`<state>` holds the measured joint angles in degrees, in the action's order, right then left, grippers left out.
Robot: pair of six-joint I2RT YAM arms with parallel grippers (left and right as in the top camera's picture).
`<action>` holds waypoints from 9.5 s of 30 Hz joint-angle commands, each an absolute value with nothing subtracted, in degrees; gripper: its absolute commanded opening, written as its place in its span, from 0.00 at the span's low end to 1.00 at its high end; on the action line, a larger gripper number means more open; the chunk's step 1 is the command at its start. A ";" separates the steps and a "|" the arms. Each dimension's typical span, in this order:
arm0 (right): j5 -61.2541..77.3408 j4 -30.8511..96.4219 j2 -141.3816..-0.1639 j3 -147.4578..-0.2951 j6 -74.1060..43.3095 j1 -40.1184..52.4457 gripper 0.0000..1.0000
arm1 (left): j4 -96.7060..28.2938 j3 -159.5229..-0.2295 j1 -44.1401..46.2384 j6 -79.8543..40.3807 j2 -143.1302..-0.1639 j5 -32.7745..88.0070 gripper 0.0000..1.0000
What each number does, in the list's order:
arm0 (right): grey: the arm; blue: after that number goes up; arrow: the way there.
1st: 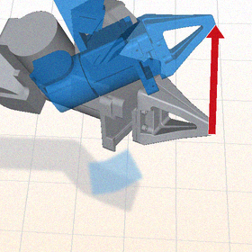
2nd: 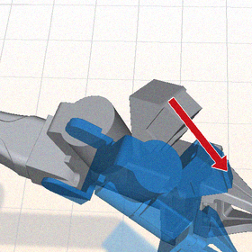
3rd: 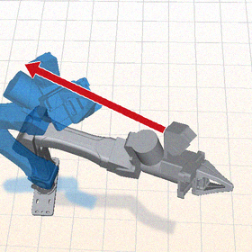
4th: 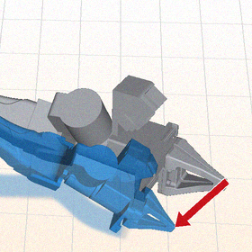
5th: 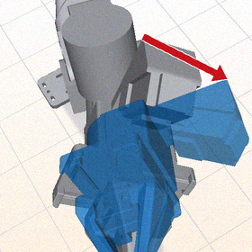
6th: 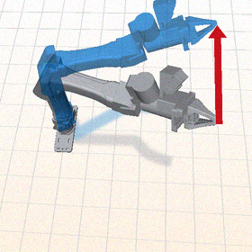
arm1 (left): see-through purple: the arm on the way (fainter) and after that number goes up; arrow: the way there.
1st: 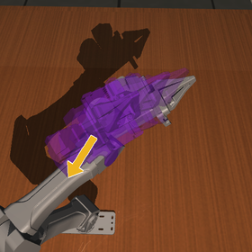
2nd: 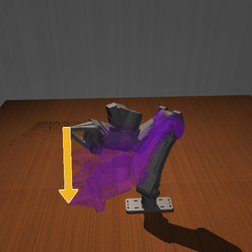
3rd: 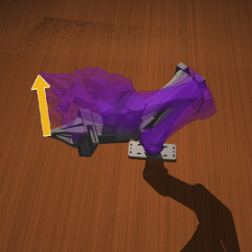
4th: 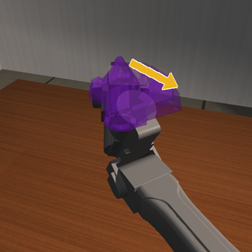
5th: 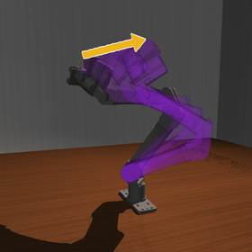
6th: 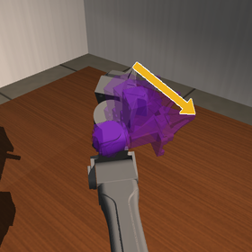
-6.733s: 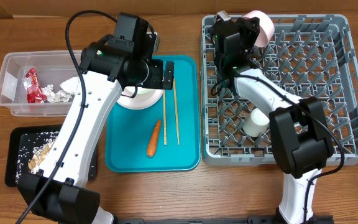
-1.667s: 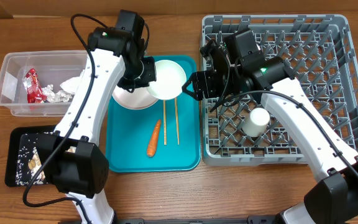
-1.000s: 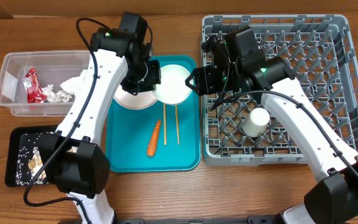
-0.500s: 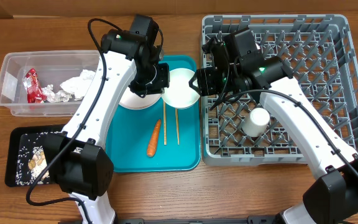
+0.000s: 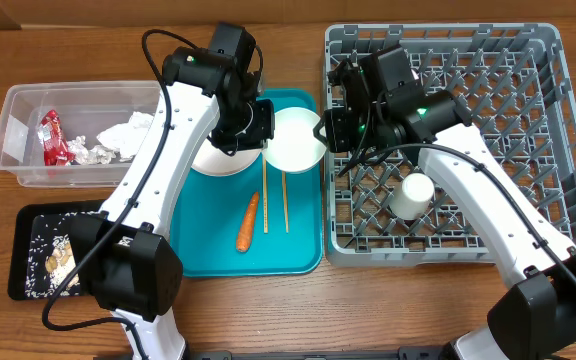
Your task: Sort waste into correct bins and load items into the dishwasher
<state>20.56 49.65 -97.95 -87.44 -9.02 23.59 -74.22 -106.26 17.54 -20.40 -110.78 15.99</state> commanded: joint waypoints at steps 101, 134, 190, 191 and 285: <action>-72.31 46.61 -103.85 -80.60 45.45 17.98 0.04 | -74.11 -129.51 11.60 -9.85 -119.90 -3.49 1.00; -67.92 45.56 -103.85 -77.56 45.15 23.16 0.04 | -74.11 -129.51 11.60 -9.85 -119.90 -3.49 1.00; -5.93 53.01 -82.74 -82.59 -9.26 8.10 0.04 | -74.11 -129.51 11.60 -9.85 -119.90 -3.49 1.00; -3.42 53.80 -83.07 -82.46 -9.26 6.59 0.04 | -74.11 -129.51 11.60 -9.85 -119.90 -3.49 1.00; 5.89 46.52 -107.37 -90.00 -25.30 40.21 0.13 | -74.11 -129.51 11.60 -9.85 -119.90 -3.49 1.00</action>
<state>8.54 48.29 -104.51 -89.36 -21.52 39.92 -74.11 -128.44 11.84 -11.33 -119.17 -2.66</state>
